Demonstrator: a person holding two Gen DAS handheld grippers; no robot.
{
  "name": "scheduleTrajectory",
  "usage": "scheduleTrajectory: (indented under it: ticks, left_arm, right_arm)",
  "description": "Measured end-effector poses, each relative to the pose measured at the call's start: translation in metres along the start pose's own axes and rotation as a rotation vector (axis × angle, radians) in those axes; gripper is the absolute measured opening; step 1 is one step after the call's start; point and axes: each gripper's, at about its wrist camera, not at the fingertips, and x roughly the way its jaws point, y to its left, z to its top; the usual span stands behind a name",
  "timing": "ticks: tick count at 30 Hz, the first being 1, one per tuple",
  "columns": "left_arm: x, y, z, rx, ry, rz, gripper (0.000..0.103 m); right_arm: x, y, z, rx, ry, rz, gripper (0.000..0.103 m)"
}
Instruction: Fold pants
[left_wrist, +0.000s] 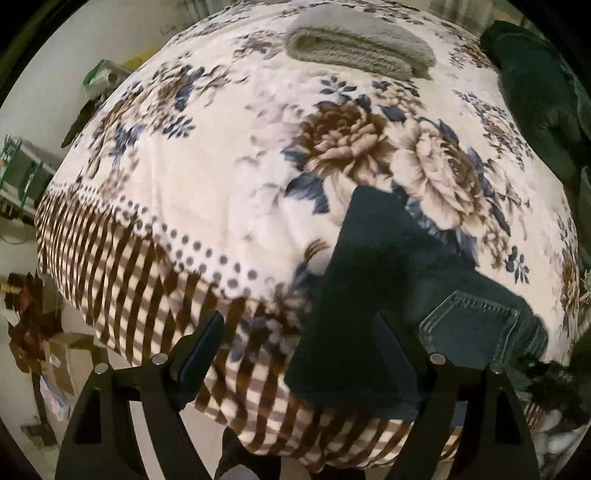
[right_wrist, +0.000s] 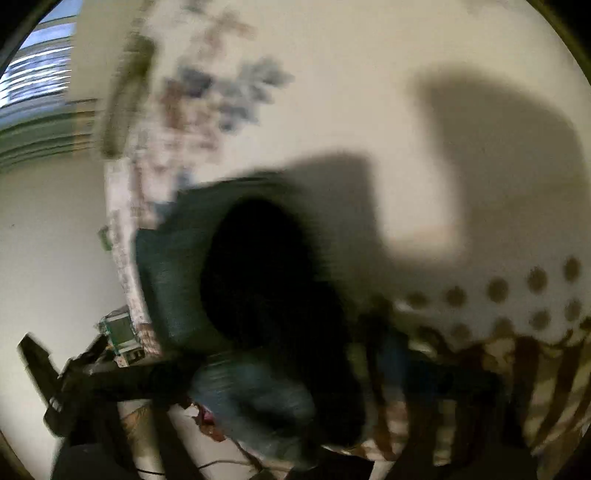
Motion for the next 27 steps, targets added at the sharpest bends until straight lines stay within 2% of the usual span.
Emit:
scheduleTrajectory:
  ticks: [1,4,6,9,11,13,14,17,20,22,24,27]
  left_arm:
    - [0.002,0.002,-0.002,-0.003,0.008,-0.003,0.082]
    - [0.011,0.008,-0.008,-0.016,0.036,-0.019,0.082]
    - [0.017,0.008,-0.008,-0.008,0.043,-0.028,0.082]
    - [0.026,0.003,-0.003,0.013,0.055,-0.030,0.082]
    - [0.029,0.000,0.001,0.019,0.056,-0.044,0.082]
    - [0.030,-0.006,0.011,0.026,0.043,-0.078,0.082]
    - [0.032,-0.010,0.015,0.034,0.041,-0.088,0.082]
    - [0.048,-0.032,0.038,0.088,0.049,-0.131,0.082]
    - [0.094,-0.057,0.067,0.138,0.152,-0.194,0.082]
    - [0.126,-0.063,0.079,0.130,0.225,-0.208,0.082]
    - [0.147,-0.061,0.086,0.106,0.258,-0.223,0.094]
    - [0.161,-0.049,0.092,0.071,0.287,-0.283,0.096]
  right_arm:
    - [-0.009,0.005,-0.002,0.004,-0.026,-0.021,0.020]
    - [-0.042,0.023,-0.008,0.008,-0.089,-0.008,0.011]
    - [-0.051,0.022,-0.007,0.001,-0.099,-0.062,0.011]
    - [-0.033,-0.004,0.002,0.038,-0.075,-0.174,0.015]
    - [-0.027,-0.002,-0.001,-0.050,-0.086,-0.297,0.023]
    - [-0.026,0.015,-0.006,-0.140,-0.110,-0.390,0.023]
    - [-0.027,0.019,-0.008,-0.151,-0.120,-0.405,0.023]
    - [-0.026,0.012,-0.008,-0.122,-0.144,-0.425,0.029]
    - [-0.020,-0.010,-0.007,-0.043,-0.154,-0.400,0.029]
    - [-0.018,-0.018,-0.004,-0.011,-0.159,-0.379,0.029]
    - [-0.017,-0.025,-0.006,0.020,-0.163,-0.357,0.029]
    - [-0.020,-0.026,-0.007,0.023,-0.166,-0.353,0.030]
